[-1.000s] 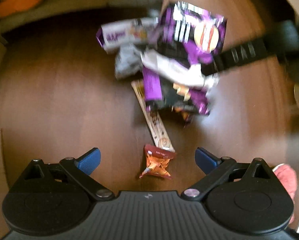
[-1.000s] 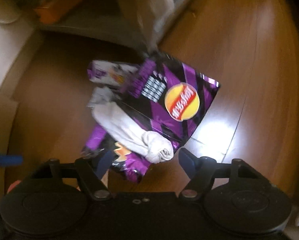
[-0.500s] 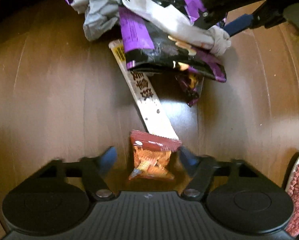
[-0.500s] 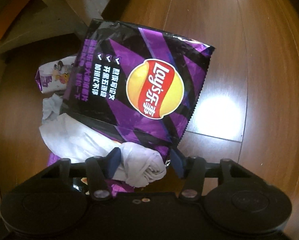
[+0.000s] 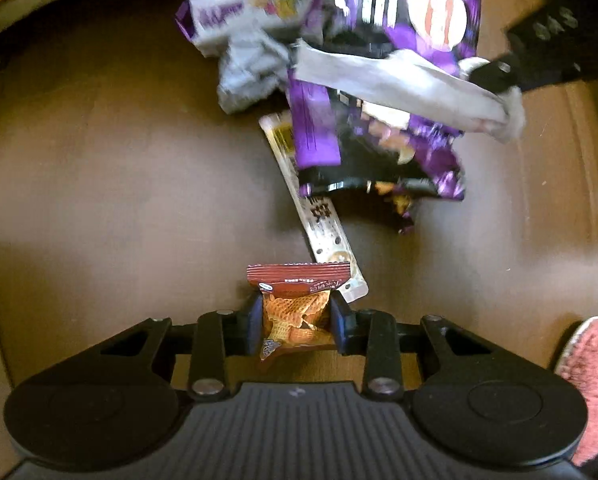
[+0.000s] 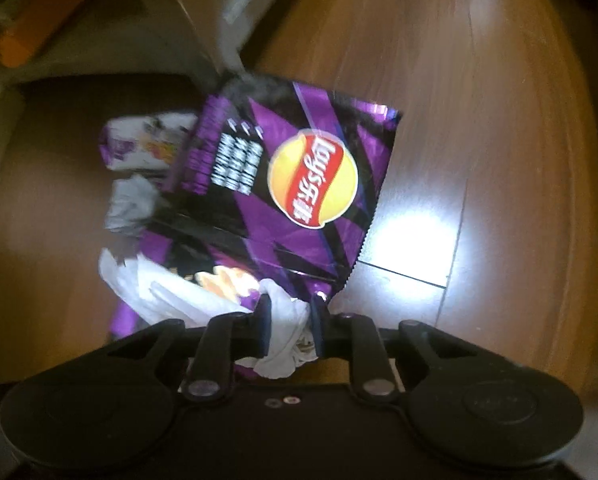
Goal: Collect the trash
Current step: 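Carry the snack packet and tissue up over the wastebasket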
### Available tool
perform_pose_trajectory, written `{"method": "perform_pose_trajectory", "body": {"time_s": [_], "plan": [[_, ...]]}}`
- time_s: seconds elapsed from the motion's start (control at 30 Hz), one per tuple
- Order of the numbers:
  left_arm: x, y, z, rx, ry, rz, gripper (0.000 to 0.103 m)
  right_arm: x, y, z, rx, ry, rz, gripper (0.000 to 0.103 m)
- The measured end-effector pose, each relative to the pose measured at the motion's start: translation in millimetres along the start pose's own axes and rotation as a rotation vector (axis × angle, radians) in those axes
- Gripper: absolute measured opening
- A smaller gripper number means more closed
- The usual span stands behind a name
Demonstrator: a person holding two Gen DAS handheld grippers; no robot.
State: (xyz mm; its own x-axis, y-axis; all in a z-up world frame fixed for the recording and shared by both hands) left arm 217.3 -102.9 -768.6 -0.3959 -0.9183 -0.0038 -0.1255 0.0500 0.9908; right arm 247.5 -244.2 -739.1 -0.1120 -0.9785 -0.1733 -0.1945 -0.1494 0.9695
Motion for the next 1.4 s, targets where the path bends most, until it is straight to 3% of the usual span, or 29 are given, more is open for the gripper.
{"method": "perform_pose_trajectory", "body": {"time_s": [0.23,0.57,0.8,1.03,1.17,1.4], "plan": [[-17,103,-14,0.045,0.045,-0.009,0.033,-5,93,-15,0.039,-0.049,-0.032,0.018],[-43,292,-37,0.124,0.116,0.001,0.033,-44,278,-55,0.139,0.013,-0.092,0.018],[-69,427,-64,0.226,0.161,0.004,0.033,-77,398,-87,0.221,0.077,-0.129,0.018],[-105,548,-107,0.37,0.182,-0.034,0.033,-114,509,-131,0.36,0.14,-0.157,0.018],[-122,600,-130,0.462,0.164,-0.104,0.033,-133,555,-152,0.437,0.177,-0.166,0.018],[-167,671,-184,0.575,0.185,-0.134,0.033,-169,596,-191,0.532,0.282,-0.104,0.018]]}}
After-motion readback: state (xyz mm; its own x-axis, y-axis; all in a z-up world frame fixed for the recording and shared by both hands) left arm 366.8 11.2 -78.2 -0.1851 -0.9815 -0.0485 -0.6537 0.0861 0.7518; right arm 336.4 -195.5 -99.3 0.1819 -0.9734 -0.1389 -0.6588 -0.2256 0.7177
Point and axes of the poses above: each gripper's, at about its wrist camera, not at the fingertips, and y roughly against the way its jaws point, x to its right, z to its underside, the point moved 2 cm from there along -y, roughly the way its jaws point, and after that the axes turned 11 degrees about -y, right-handed, at the moved point
